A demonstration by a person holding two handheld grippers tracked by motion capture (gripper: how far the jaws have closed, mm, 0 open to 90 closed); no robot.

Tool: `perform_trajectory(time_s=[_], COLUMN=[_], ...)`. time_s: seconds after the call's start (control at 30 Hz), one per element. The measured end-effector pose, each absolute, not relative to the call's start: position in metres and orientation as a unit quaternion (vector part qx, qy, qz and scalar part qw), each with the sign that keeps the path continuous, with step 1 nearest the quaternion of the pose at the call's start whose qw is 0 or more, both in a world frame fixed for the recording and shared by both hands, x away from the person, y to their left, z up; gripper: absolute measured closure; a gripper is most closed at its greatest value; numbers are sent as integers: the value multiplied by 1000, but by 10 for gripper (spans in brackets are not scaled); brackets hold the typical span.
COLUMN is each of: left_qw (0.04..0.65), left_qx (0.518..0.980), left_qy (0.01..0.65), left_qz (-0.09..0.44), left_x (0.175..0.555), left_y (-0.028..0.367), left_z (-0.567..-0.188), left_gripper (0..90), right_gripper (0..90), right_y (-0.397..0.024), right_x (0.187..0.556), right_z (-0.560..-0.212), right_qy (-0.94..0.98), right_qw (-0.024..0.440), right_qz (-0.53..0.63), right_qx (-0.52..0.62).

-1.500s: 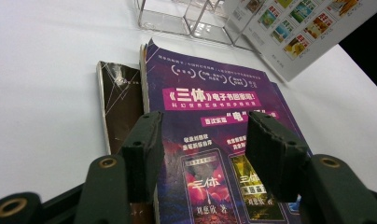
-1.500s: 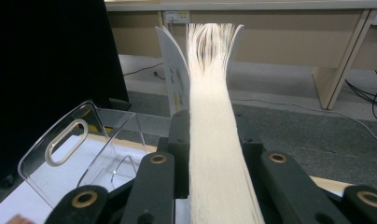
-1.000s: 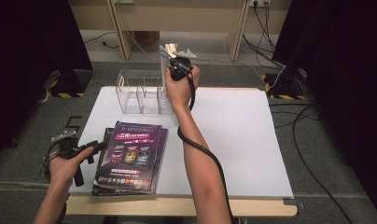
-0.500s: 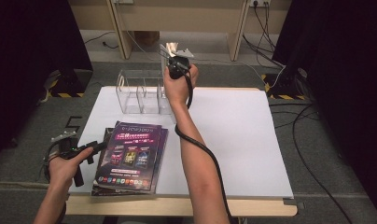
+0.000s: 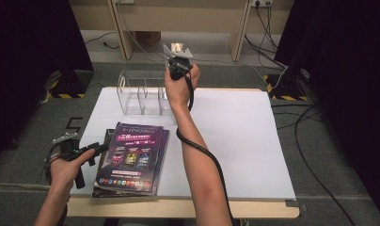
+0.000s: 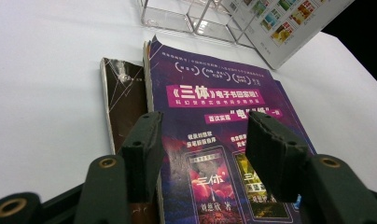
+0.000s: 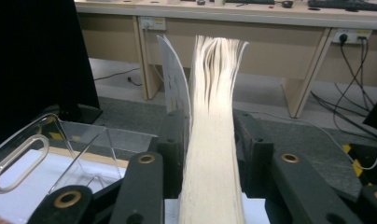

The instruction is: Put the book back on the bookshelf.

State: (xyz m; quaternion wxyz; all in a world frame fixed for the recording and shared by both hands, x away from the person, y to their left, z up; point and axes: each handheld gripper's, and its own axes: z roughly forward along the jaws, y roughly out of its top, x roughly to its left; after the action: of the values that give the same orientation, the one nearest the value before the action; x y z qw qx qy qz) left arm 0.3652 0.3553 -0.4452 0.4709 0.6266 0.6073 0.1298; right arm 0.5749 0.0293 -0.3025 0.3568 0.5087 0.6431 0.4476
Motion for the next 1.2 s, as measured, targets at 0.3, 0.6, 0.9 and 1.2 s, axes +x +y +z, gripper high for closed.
perform_trajectory(time_s=[0.3, 0.6, 0.9, 1.2], left_qw=[471, 471, 471, 470], left_qx=[629, 629, 631, 634], left_qy=[605, 605, 603, 602], left_qz=[127, 129, 127, 126], left_x=[366, 365, 365, 365], left_y=[351, 351, 350, 349], left_z=[-446, -445, -445, -446], left_gripper=[455, 454, 454, 455], right_gripper=[668, 639, 730, 736], right_y=[20, 17, 22, 31], right_x=[567, 571, 576, 572], right_z=[-295, -292, -292, -294], right_qy=[651, 664, 666, 629], right_qw=[332, 295, 301, 317], right_qz=[445, 447, 421, 420], right_qx=[517, 522, 537, 572])
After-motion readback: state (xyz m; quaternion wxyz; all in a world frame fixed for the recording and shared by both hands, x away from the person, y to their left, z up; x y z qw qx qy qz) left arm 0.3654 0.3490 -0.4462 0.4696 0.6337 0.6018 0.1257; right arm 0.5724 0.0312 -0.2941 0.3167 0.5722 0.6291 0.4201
